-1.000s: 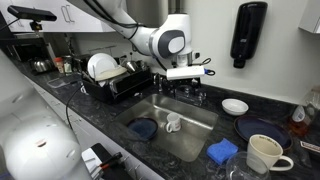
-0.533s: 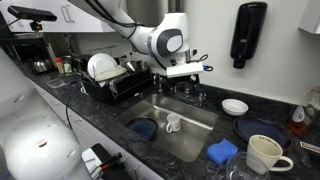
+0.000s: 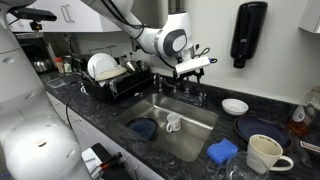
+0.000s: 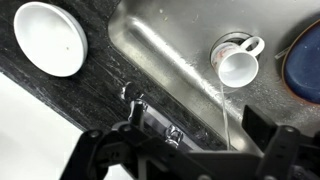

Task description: Close the tap

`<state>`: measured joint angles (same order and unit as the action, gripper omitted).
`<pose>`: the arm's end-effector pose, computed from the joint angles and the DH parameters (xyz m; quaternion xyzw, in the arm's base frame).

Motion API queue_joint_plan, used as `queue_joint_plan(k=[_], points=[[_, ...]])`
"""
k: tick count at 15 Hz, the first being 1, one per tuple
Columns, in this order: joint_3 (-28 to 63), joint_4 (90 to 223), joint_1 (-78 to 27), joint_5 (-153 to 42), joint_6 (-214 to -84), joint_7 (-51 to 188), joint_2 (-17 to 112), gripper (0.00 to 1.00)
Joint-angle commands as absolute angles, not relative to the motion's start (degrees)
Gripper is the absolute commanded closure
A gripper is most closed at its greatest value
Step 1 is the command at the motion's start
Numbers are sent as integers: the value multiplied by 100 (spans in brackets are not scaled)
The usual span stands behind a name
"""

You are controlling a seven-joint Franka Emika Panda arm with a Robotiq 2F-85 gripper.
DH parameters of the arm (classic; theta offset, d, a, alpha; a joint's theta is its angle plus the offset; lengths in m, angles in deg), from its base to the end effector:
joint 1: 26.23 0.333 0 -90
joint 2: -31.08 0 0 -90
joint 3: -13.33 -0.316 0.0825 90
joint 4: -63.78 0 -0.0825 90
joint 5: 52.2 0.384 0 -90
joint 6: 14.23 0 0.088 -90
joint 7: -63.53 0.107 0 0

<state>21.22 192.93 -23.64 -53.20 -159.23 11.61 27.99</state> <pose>0.5400 -0.0505 0.4207 0.9036 0.3956 0.1431 0.0808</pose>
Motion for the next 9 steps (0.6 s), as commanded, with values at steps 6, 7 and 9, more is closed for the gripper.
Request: queue_joint_plan(k=[6,7,9], points=[[1811,17879,-2936,-4212,-15790,-161,4370,0],[1751,17724,-3013,-4194,-15807,-156,4533,0],[1635,17423,-3115,-4319,-15834,-18,4845,0]])
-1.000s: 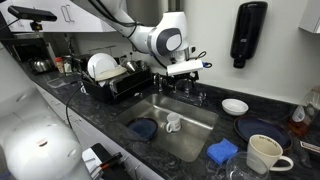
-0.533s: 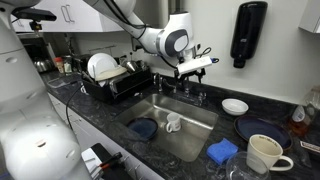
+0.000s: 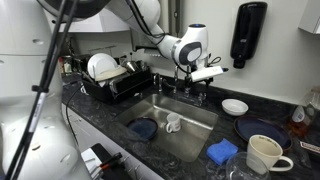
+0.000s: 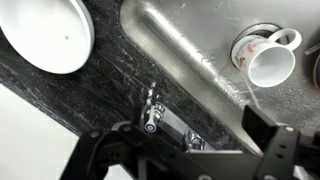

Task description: Close the tap

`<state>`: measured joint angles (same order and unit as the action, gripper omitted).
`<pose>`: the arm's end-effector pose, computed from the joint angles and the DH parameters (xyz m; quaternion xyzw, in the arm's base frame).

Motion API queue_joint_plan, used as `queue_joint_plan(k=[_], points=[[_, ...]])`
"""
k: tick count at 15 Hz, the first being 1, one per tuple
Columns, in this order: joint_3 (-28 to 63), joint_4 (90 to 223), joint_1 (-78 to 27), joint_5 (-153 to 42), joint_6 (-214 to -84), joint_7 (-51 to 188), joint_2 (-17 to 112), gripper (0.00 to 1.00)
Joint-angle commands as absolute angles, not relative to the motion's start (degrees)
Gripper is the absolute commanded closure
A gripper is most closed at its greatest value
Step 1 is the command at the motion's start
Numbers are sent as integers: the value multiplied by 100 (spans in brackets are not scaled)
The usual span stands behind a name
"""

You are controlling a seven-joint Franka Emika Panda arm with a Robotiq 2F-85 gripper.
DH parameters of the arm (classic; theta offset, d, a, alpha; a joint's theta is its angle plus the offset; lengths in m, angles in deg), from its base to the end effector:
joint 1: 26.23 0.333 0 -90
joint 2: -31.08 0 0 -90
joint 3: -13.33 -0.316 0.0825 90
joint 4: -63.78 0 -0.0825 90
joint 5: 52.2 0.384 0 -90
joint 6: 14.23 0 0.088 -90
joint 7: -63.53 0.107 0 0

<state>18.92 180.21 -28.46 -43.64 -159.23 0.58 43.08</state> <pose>0.6076 -0.0829 0.3740 0.8992 0.4109 0.1419 0.0501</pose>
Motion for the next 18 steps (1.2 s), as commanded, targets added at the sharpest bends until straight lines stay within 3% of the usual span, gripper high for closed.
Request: queue_joint_plan(k=[1,11,17,18], points=[[1584,17288,-3102,-4436,-15866,150,4996,0],[1444,16325,-3279,-5126,-15619,834,5873,0],[1393,15855,-3321,-5328,-14359,1016,5952,0],[1376,15792,-3331,-5296,-14239,996,5969,25]])
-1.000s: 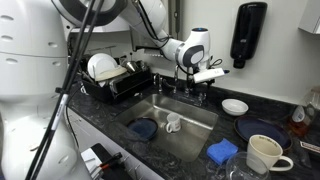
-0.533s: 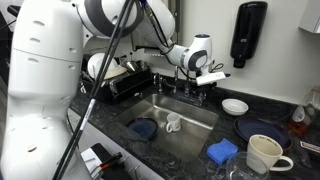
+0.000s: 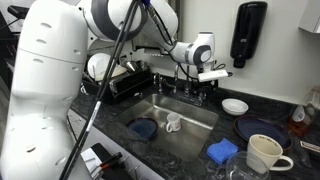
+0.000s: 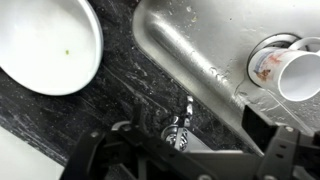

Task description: Close the tap

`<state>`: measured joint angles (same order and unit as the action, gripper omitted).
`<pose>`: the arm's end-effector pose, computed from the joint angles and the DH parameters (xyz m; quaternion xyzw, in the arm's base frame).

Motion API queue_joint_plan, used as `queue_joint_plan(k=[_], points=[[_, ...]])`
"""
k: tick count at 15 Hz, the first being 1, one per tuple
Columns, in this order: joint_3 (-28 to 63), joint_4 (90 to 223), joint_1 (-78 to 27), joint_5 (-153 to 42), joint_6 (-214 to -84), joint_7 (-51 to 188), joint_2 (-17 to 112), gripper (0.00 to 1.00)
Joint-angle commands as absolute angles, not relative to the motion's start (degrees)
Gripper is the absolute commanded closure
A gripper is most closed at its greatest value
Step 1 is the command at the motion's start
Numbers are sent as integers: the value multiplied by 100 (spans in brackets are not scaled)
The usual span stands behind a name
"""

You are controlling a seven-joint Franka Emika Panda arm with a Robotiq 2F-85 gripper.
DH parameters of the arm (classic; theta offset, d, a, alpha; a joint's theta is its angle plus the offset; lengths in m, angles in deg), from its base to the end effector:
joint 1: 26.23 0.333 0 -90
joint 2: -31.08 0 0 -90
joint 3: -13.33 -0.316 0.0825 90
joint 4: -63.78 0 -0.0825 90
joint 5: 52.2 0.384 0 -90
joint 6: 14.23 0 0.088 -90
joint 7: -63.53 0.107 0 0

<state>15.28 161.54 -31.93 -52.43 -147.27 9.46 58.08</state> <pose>0.6762 -0.0884 0.3329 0.9152 0.3964 0.0574 0.0449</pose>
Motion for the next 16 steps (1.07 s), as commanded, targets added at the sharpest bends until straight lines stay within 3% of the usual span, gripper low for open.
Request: queue_joint_plan(k=[1,11,16], points=[[1353,15740,-3349,-5257,-14186,958,5998,26],[1318,15589,-3391,-5297,-14380,896,6146,97],[1256,15580,-3474,-5318,-14609,613,6189,98]])
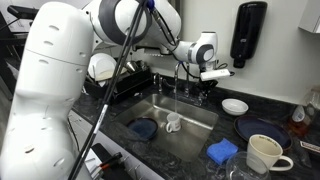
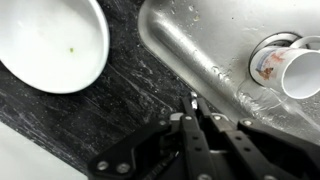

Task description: Close the tap

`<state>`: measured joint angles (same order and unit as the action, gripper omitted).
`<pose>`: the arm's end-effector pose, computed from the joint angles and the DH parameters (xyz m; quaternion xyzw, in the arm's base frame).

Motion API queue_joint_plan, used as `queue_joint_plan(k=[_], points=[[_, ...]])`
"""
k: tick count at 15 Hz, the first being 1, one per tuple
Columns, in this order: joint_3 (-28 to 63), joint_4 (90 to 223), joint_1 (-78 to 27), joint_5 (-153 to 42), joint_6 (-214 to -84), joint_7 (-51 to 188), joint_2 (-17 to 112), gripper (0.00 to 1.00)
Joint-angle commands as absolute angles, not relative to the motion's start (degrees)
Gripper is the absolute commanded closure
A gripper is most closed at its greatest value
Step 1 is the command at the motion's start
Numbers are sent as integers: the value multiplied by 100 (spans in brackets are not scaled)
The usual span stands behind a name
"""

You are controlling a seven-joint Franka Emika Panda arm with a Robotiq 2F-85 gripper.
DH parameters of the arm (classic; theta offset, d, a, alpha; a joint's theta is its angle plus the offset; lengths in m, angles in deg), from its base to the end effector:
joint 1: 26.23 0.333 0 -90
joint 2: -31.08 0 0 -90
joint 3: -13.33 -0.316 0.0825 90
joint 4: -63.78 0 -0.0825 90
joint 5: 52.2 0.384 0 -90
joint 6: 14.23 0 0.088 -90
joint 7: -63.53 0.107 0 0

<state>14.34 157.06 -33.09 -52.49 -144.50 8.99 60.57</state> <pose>0.6898 -0.0939 0.3344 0.9151 0.3979 0.0527 0.0393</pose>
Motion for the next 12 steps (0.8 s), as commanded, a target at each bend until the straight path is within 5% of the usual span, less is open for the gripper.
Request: queue_joint_plan(k=[1,12], points=[[1242,15564,-3493,-5329,-14603,505,6198,98],[775,14981,-4002,-5064,-14335,-2280,6582,98]])
